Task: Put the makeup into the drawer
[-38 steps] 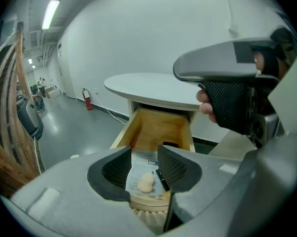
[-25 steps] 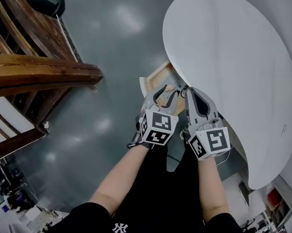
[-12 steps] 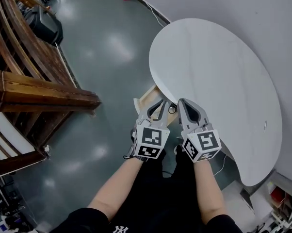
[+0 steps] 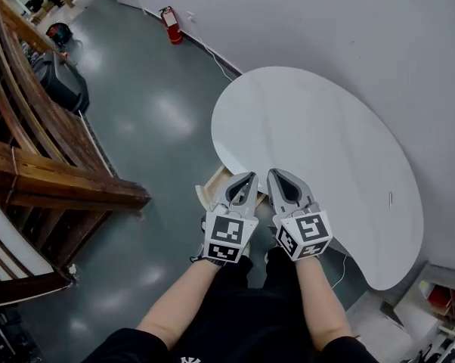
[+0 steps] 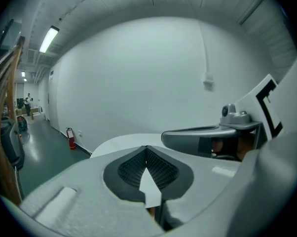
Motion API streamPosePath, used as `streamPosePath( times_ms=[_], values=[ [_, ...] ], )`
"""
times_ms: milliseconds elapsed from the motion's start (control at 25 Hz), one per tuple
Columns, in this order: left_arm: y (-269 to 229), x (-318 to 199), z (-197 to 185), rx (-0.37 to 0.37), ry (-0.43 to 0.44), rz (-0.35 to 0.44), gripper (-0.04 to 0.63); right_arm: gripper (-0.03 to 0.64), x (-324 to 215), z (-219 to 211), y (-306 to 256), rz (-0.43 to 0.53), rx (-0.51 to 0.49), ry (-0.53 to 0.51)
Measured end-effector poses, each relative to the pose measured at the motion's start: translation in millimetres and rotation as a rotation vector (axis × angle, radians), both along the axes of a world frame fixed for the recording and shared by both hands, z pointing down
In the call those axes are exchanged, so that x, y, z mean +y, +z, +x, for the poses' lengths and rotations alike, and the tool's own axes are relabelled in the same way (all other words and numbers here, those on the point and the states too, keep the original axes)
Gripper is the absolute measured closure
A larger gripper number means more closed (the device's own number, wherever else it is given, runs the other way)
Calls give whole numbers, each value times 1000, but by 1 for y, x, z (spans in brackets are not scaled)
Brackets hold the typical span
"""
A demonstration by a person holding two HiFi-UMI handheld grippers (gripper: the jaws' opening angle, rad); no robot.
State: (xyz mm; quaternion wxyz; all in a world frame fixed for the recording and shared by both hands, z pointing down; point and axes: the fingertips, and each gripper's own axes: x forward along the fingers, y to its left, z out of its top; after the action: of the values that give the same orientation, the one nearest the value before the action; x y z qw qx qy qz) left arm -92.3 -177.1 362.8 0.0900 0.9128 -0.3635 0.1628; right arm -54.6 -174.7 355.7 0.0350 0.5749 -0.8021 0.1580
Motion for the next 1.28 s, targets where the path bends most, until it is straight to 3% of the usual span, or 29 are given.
streamPosePath(
  times_ms=[840, 1280],
  values=[
    [-131, 18, 82, 171, 190, 111, 584, 601, 18, 83, -117, 175, 42, 172],
    [-154, 32, 116, 203, 255, 140, 584, 603, 38, 112, -138, 203, 73, 215]
  ],
)
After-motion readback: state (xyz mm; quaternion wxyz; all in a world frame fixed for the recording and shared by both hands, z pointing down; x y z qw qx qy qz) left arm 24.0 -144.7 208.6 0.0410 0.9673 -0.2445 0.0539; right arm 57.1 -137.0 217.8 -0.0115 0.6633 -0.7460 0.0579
